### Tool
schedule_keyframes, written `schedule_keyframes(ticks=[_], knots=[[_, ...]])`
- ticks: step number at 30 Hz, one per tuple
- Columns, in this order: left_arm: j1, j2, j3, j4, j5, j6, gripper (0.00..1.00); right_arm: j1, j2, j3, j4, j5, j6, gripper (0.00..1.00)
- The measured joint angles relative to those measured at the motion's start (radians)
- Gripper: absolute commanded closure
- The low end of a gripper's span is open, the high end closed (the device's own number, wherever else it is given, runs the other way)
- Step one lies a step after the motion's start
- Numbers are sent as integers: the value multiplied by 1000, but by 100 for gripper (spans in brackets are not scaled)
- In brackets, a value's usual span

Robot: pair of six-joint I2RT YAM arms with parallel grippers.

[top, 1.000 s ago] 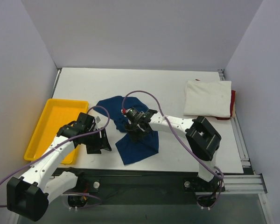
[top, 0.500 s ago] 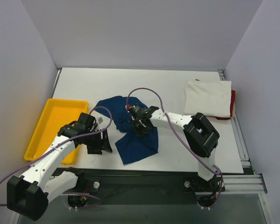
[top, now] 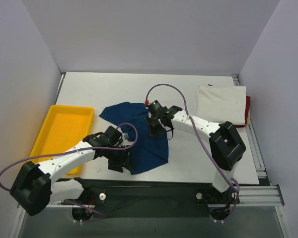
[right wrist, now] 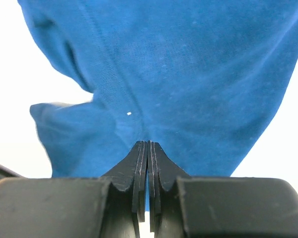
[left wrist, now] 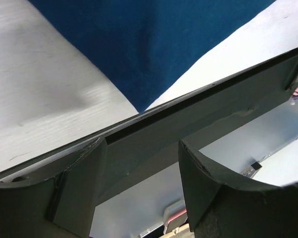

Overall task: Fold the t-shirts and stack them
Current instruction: Move the tshirt to the center of the board, then flatten out the tshirt

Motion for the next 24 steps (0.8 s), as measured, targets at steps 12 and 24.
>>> schedule_keyframes(ticks=[12,24], knots=[[-70,206,-11,138,-8,-62,38,0,-59,-39,-3,-10,14,100],[-95,382,79,134,-12,-61,100,-7,-104,-52,-8,-9,8,100]])
